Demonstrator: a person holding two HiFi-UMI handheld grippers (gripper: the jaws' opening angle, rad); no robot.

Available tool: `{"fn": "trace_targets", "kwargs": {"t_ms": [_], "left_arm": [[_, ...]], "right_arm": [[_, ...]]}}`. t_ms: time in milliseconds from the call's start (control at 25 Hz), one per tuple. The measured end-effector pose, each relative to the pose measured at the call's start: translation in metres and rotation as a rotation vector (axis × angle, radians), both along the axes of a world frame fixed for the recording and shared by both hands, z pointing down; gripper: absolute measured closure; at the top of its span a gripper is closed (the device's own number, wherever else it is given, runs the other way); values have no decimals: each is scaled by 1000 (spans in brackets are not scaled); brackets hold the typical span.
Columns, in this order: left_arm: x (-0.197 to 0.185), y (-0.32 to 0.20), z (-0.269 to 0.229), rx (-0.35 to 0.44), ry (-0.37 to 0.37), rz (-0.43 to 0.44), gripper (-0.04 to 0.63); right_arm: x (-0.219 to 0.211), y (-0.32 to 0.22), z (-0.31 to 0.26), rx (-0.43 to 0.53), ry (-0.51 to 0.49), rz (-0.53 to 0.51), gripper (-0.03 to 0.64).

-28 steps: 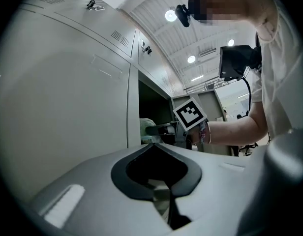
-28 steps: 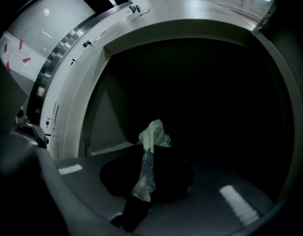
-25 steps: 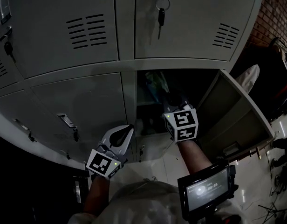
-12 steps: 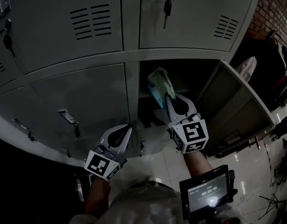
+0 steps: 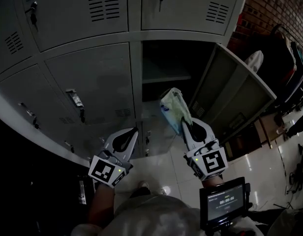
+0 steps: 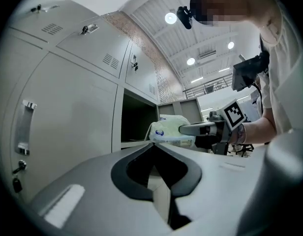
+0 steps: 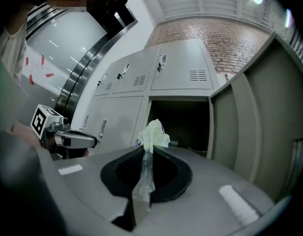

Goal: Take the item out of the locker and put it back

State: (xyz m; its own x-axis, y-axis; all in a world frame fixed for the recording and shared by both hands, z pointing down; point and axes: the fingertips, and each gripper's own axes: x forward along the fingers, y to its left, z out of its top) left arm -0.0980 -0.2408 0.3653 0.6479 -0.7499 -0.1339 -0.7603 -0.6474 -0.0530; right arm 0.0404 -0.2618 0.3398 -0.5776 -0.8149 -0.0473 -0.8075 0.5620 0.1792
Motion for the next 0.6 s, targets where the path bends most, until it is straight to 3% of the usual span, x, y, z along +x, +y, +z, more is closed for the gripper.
{"fn": "trace_targets", "kwargs": {"t_ms": [240, 400, 600], "left_arm": [[22, 61, 2, -6, 7, -52, 589], [42, 97, 14, -32, -1, -48, 589], [45, 116, 14, -34, 2, -51, 589]], "right_arm": [[23, 74, 32, -102, -81, -15, 609], [35, 110, 57, -168, -78, -19, 609], [36, 128, 60, -170, -69, -24, 609]]}}
